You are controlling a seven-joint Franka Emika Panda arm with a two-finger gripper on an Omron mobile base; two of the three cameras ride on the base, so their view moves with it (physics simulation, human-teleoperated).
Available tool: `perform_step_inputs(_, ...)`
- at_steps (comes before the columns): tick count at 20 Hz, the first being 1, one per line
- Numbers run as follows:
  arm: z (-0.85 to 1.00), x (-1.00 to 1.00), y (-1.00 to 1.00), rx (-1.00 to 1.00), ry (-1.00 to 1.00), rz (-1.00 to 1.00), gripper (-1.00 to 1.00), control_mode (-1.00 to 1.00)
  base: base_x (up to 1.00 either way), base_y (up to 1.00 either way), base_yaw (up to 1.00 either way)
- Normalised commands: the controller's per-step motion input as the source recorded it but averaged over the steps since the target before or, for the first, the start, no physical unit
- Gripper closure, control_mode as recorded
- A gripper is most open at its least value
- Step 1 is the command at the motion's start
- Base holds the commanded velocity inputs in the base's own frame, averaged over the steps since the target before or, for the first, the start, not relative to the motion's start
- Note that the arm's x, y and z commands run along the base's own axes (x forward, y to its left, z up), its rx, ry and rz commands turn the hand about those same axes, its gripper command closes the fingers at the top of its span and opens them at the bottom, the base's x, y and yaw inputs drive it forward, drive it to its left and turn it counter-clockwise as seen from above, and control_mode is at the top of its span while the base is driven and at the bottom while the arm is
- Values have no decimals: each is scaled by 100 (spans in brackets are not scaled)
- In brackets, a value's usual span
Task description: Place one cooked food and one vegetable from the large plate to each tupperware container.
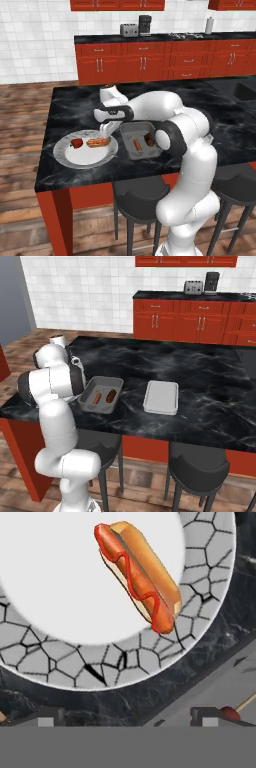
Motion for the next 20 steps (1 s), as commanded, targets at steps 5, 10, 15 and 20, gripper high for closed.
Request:
perform_step_inputs(5,-42,53,25,0,1,15,-100,-100,0,0,0)
perform_step_inputs(10,-8,44,28,1,-1,4,-100,-100,0,0,0)
perform_step_inputs(15,-11,12,33,0,0,0,-100,-100,0,0,0)
perform_step_inputs(20,-35,29,11,0,1,2,-100,-100,0,0,0)
